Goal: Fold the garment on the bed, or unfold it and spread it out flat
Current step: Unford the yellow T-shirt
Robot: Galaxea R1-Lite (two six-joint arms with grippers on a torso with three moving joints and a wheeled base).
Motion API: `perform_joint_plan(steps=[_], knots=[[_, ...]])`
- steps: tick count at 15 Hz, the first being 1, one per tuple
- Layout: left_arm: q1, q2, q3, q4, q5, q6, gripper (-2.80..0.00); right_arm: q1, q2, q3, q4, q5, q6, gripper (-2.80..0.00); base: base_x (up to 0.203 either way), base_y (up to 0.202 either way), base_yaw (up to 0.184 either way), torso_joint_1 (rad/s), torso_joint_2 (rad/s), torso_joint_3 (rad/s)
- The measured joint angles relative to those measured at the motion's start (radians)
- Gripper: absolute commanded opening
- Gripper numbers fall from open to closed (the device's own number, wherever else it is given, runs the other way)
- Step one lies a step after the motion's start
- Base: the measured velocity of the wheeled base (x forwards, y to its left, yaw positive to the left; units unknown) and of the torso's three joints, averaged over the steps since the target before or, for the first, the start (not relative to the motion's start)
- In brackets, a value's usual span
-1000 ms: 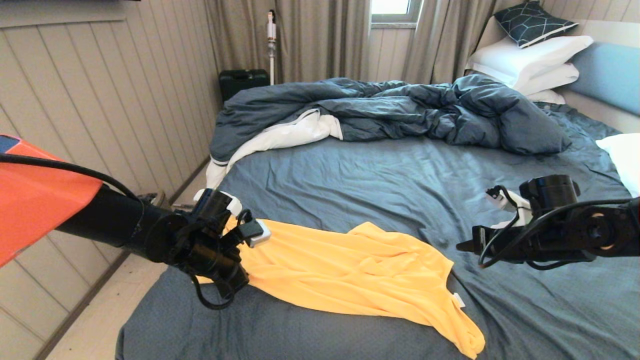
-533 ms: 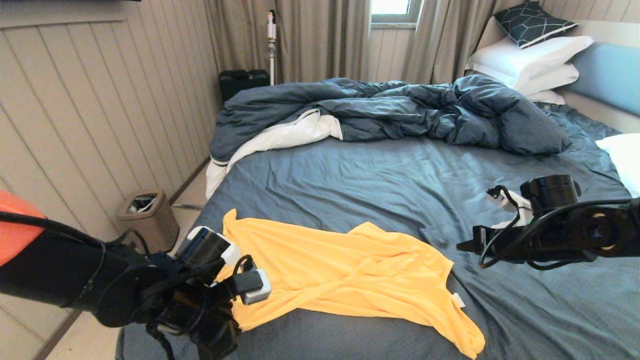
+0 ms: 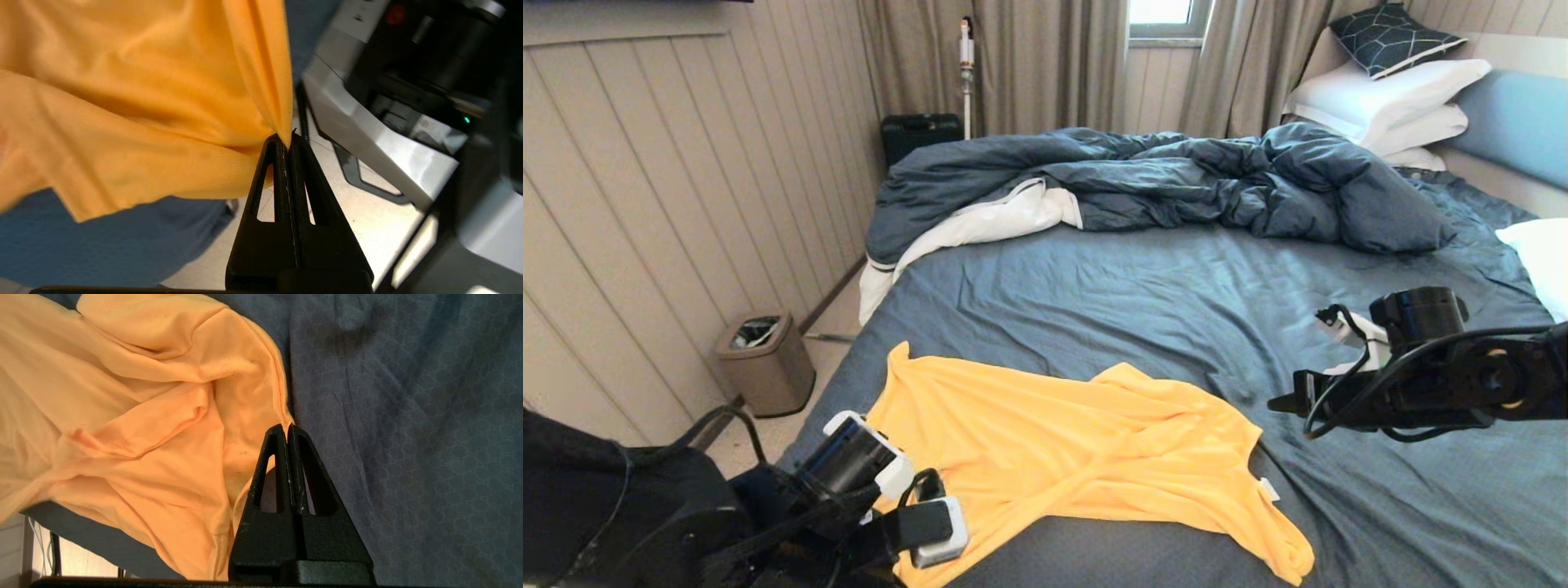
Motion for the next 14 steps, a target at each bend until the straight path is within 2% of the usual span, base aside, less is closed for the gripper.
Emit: perform_joint_plan(steps=[2, 6, 10, 11, 14], knots=[[-0.052, -0.029, 0.041, 0.000, 0.000, -0.017, -2.80, 0.001, 0.001, 0.000, 0.000, 0.000, 0.000, -2.80, 0.000, 0.000, 0.000, 0.000, 0.00, 0.000], [-0.162, -0.047, 0.086, -0.001, -0.002, -0.091, -2.80, 0.001, 0.001, 0.002, 0.001, 0.001, 0.000, -2.80, 0.000, 0.000, 0.000, 0.000, 0.00, 0.000], [-0.186, -0.043, 0.088, -0.002, -0.004, -0.095, -2.80, 0.001, 0.000, 0.003, 0.001, 0.001, 0.000, -2.80, 0.000, 0.000, 0.000, 0.000, 0.00, 0.000], [-0.187, -0.042, 0.091, -0.001, -0.004, -0.095, 0.00, 0.001, 0.000, 0.003, 0.001, 0.001, 0.000, -2.80, 0.000, 0.000, 0.000, 0.000, 0.00, 0.000], [-0.189, -0.046, 0.084, -0.003, -0.015, -0.107, 0.00, 0.001, 0.000, 0.003, 0.001, 0.001, 0.000, -2.80, 0.000, 0.000, 0.000, 0.000, 0.00, 0.000]])
